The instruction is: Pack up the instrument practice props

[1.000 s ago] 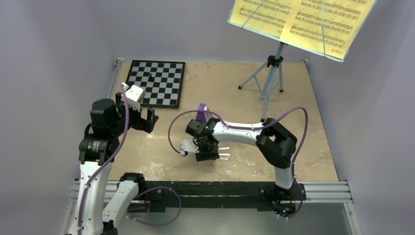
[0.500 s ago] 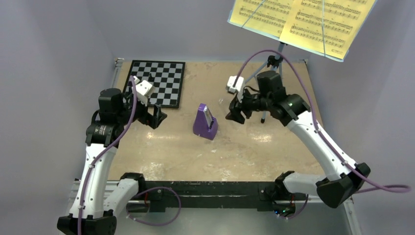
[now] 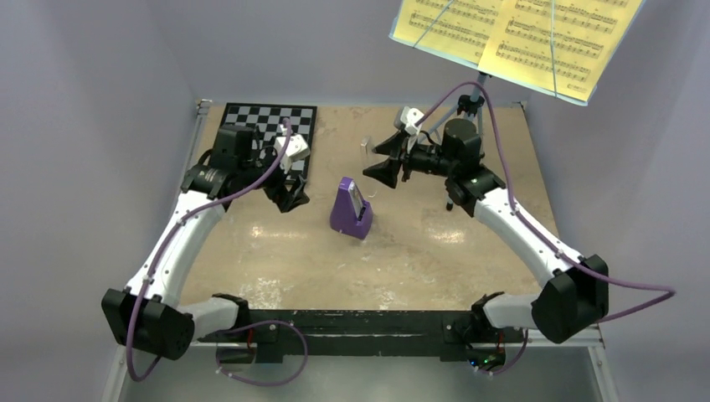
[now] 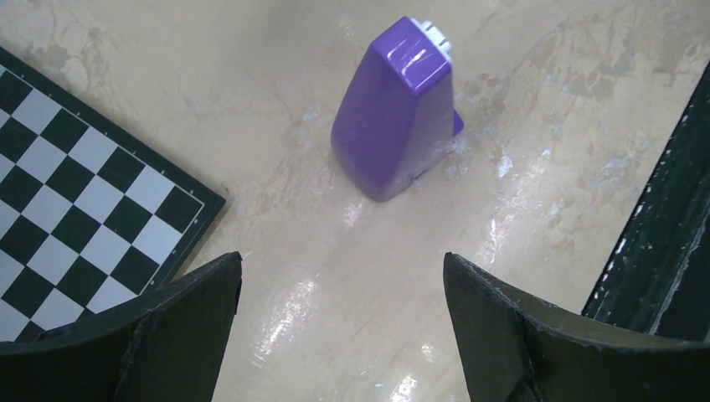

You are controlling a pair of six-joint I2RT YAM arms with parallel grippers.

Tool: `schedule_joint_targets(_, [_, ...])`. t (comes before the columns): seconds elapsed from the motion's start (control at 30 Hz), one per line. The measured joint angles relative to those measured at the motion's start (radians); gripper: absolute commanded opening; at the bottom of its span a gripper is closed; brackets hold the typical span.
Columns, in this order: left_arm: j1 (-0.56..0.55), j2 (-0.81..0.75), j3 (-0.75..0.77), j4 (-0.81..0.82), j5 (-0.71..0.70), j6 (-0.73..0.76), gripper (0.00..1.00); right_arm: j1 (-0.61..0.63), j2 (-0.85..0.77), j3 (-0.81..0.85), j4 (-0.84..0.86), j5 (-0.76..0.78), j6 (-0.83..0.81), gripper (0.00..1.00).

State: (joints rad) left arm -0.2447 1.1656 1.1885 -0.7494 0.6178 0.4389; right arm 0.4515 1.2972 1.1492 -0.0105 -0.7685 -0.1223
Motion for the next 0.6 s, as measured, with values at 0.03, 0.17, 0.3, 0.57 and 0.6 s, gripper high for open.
schedule_joint_targets(0.03, [0.0,0.028,0.011,-0.004,-0.01,0.012,0.94,0.005,0.009,-0.042,0.084,0.006,0.021,0.0])
schedule_joint_targets(0.17, [0.0,0.074,0.027,-0.009,-0.046,0.029,0.94,0.037,0.071,-0.166,0.334,0.037,0.027,0.0])
schedule_joint_targets(0.3, [0.0,0.075,0.027,0.003,-0.05,0.026,0.94,0.076,0.143,-0.246,0.481,0.051,-0.009,0.0])
schedule_joint_targets(0.57, [0.0,0.11,0.051,0.037,-0.026,-0.003,0.94,0.118,0.17,-0.336,0.639,0.072,-0.016,0.0])
schedule_joint_targets(0.6, [-0.001,0.114,0.051,0.041,-0.02,-0.009,0.94,0.118,0.17,-0.344,0.654,0.072,-0.016,0.0])
